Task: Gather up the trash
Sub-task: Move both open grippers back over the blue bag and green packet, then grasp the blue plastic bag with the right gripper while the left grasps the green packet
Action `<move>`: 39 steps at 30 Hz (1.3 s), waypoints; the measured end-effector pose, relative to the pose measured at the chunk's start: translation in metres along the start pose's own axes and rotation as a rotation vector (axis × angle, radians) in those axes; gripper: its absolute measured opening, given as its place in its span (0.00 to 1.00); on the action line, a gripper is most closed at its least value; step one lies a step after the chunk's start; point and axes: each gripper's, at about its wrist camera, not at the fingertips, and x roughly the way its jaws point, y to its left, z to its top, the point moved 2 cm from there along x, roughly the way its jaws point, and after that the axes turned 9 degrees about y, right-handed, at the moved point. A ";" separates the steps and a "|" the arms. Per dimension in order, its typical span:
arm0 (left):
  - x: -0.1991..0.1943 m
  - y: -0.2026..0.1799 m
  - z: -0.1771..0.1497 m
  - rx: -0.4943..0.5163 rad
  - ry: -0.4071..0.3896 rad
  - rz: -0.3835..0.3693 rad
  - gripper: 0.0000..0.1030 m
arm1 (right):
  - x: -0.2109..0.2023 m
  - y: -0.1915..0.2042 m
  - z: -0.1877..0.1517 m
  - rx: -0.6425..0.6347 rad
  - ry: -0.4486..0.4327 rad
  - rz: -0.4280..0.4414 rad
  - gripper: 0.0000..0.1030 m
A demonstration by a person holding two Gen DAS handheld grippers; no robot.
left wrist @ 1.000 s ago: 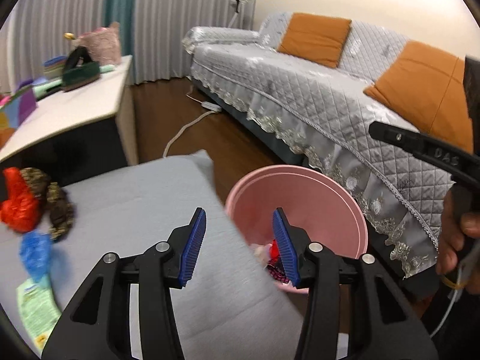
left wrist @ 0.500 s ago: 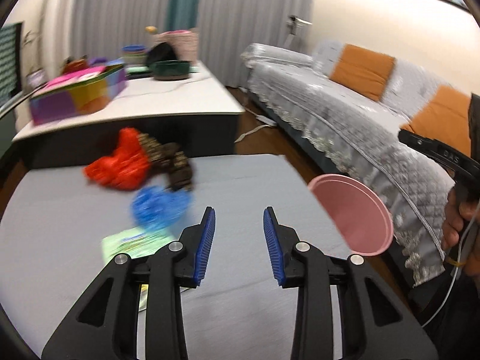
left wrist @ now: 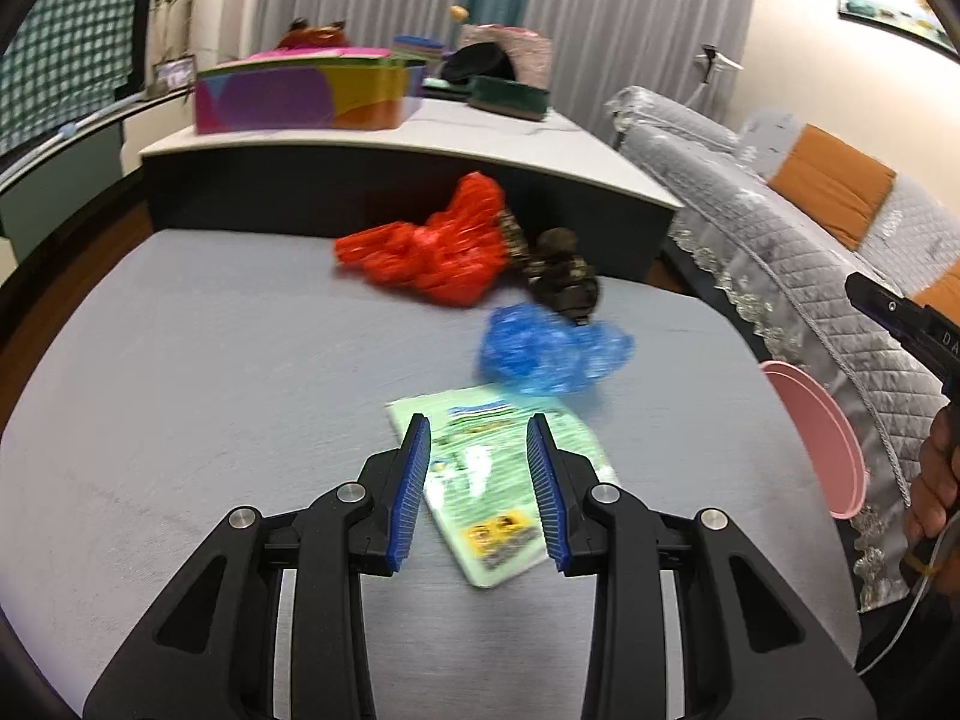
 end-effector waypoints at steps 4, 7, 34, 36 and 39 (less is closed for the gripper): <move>0.007 0.009 -0.004 -0.011 0.017 0.006 0.32 | 0.026 0.026 -0.005 -0.047 0.032 0.031 0.30; 0.013 0.014 -0.008 -0.015 0.033 0.000 0.32 | 0.043 0.040 -0.010 -0.062 0.063 0.069 0.30; 0.045 -0.022 -0.033 0.181 0.174 -0.050 0.22 | 0.151 0.096 -0.029 -0.127 0.310 0.215 0.13; 0.043 -0.020 -0.031 0.169 0.165 -0.045 0.20 | 0.149 0.095 -0.028 -0.126 0.306 0.216 0.05; 0.041 -0.018 -0.028 0.157 0.155 -0.043 0.10 | 0.142 0.093 -0.025 -0.125 0.280 0.208 0.02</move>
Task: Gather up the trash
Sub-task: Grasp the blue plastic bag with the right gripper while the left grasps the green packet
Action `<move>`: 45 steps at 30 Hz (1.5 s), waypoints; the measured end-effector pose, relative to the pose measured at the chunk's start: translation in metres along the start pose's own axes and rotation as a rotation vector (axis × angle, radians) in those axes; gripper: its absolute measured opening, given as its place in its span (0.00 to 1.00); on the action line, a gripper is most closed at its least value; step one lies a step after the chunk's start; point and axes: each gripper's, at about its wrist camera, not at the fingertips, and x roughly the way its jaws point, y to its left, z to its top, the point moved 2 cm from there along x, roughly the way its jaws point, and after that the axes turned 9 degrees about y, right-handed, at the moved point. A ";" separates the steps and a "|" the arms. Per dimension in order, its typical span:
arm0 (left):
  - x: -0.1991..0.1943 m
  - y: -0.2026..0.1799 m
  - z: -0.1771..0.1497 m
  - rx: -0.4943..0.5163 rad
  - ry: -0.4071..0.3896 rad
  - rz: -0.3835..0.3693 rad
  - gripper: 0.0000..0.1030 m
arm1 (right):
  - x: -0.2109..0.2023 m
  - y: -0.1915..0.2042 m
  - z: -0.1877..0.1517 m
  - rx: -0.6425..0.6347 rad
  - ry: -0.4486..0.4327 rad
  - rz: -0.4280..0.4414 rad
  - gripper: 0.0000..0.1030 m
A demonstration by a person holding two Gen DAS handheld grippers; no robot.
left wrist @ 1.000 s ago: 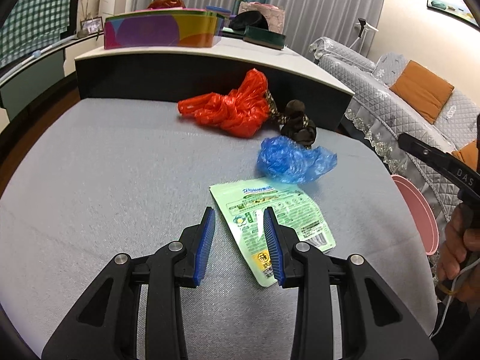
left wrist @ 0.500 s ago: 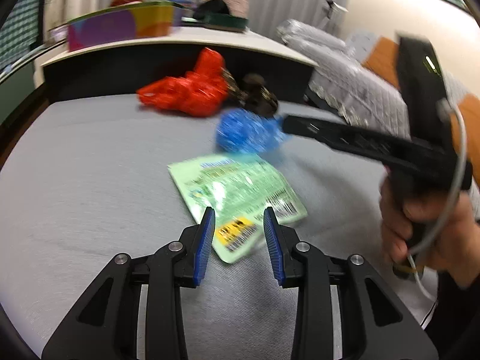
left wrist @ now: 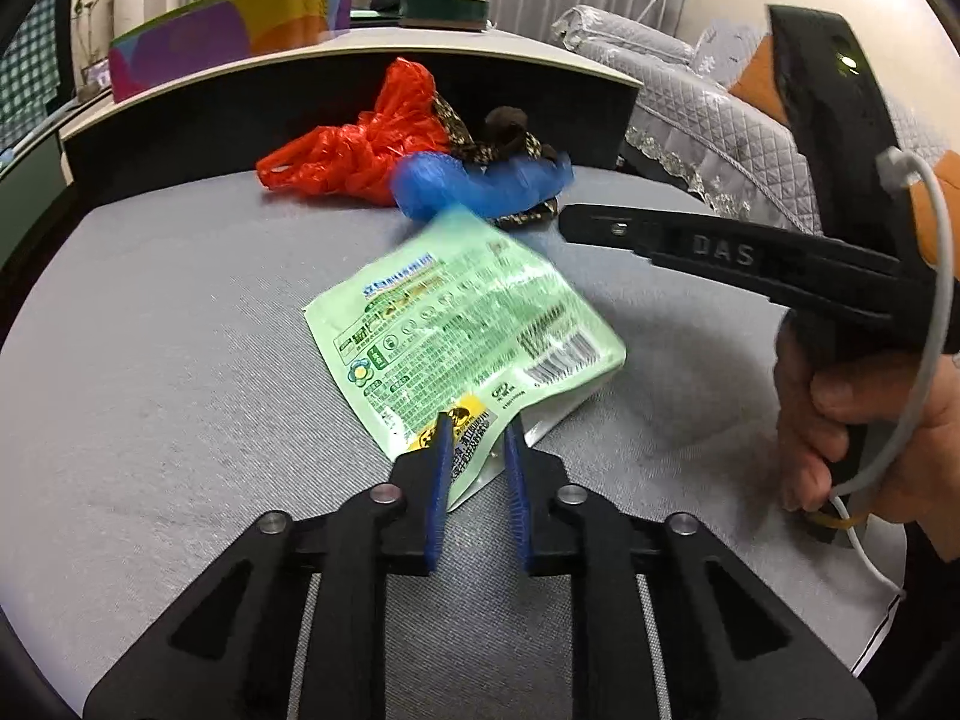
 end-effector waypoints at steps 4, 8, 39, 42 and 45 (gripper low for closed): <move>-0.003 0.002 0.000 -0.012 -0.008 0.002 0.07 | -0.015 -0.005 0.003 0.030 -0.023 0.009 0.04; -0.010 0.007 -0.002 -0.050 -0.019 0.009 0.04 | -0.022 -0.010 0.004 0.080 -0.032 0.023 0.13; -0.051 0.092 0.015 -0.376 -0.176 0.132 0.00 | 0.050 0.072 0.045 -0.186 0.082 0.022 0.42; -0.051 0.095 0.016 -0.378 -0.175 0.134 0.00 | 0.063 0.075 0.050 -0.182 0.108 0.023 0.39; -0.052 0.097 0.017 -0.381 -0.176 0.134 0.00 | 0.069 0.072 0.048 -0.172 0.135 0.012 0.11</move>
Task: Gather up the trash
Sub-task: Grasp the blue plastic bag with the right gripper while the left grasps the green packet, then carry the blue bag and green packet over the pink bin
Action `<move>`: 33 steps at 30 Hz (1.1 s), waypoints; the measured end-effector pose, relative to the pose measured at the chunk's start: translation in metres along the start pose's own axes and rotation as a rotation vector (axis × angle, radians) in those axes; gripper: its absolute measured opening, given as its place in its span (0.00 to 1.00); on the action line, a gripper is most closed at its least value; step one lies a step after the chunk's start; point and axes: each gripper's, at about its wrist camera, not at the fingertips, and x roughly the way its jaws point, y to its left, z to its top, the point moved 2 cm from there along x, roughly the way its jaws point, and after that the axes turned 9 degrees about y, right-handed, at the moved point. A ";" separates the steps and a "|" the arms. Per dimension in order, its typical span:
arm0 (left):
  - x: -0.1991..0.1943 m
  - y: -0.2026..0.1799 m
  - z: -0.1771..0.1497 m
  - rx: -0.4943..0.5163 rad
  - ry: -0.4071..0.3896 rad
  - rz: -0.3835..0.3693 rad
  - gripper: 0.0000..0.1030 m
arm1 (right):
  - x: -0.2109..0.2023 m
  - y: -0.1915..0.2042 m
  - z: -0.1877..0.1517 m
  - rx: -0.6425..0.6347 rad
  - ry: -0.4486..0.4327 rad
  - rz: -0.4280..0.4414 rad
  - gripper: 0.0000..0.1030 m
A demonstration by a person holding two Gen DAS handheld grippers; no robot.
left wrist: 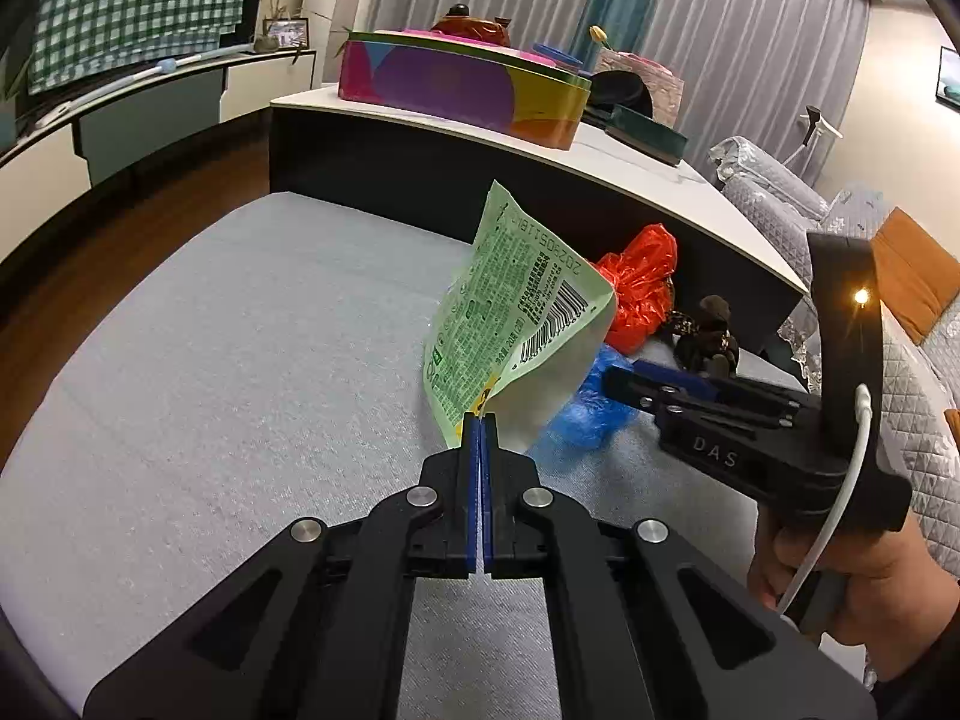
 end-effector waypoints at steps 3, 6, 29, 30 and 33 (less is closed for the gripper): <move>0.000 -0.003 0.001 0.003 -0.002 -0.003 0.00 | -0.010 -0.007 -0.005 0.035 -0.020 -0.004 0.04; -0.002 -0.007 0.000 0.016 -0.009 -0.009 0.00 | -0.028 -0.009 -0.009 0.050 -0.049 -0.018 0.02; -0.045 -0.079 -0.025 0.182 -0.062 -0.114 0.00 | -0.211 -0.048 -0.073 0.128 -0.256 -0.275 0.02; -0.047 -0.082 -0.026 0.190 -0.066 -0.120 0.00 | -0.221 -0.052 -0.075 0.133 -0.266 -0.284 0.02; -0.055 -0.095 -0.030 0.226 -0.078 -0.150 0.00 | -0.241 -0.063 -0.081 0.148 -0.289 -0.306 0.02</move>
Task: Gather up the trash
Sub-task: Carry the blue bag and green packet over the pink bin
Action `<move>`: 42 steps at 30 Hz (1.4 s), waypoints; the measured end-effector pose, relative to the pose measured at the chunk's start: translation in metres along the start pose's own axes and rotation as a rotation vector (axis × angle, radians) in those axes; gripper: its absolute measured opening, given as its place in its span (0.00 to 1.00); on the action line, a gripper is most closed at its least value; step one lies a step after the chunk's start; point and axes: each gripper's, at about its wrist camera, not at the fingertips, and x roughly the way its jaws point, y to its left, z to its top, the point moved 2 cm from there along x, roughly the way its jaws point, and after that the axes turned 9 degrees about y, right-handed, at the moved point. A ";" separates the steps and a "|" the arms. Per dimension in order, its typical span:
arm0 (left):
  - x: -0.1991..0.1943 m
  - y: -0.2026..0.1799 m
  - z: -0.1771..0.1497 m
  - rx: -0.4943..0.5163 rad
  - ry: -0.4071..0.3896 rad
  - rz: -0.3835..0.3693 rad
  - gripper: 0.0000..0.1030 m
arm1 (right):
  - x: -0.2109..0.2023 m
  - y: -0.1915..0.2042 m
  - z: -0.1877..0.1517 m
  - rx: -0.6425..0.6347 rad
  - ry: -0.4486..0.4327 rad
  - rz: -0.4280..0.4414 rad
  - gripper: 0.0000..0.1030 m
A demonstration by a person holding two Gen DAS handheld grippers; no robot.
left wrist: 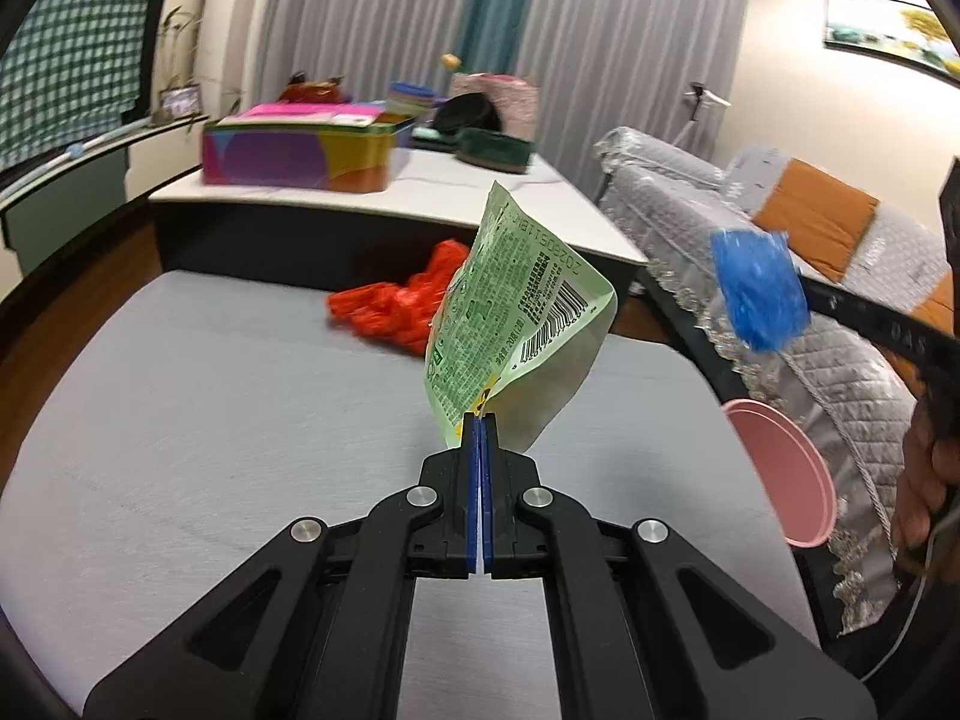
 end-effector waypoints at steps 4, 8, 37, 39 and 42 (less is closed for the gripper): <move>-0.005 -0.019 -0.002 0.048 -0.008 -0.029 0.00 | -0.023 -0.025 0.004 0.032 -0.042 -0.029 0.02; -0.002 -0.035 -0.001 0.069 -0.007 -0.049 0.00 | -0.042 -0.052 0.001 0.060 -0.084 -0.062 0.02; 0.054 -0.208 -0.007 0.294 0.069 -0.271 0.00 | -0.076 -0.222 -0.088 0.307 -0.105 -0.354 0.02; 0.060 -0.219 -0.004 0.302 0.070 -0.284 0.00 | -0.075 -0.230 -0.091 0.314 -0.099 -0.367 0.02; 0.070 -0.235 0.000 0.313 0.075 -0.294 0.00 | -0.074 -0.238 -0.096 0.333 -0.095 -0.378 0.02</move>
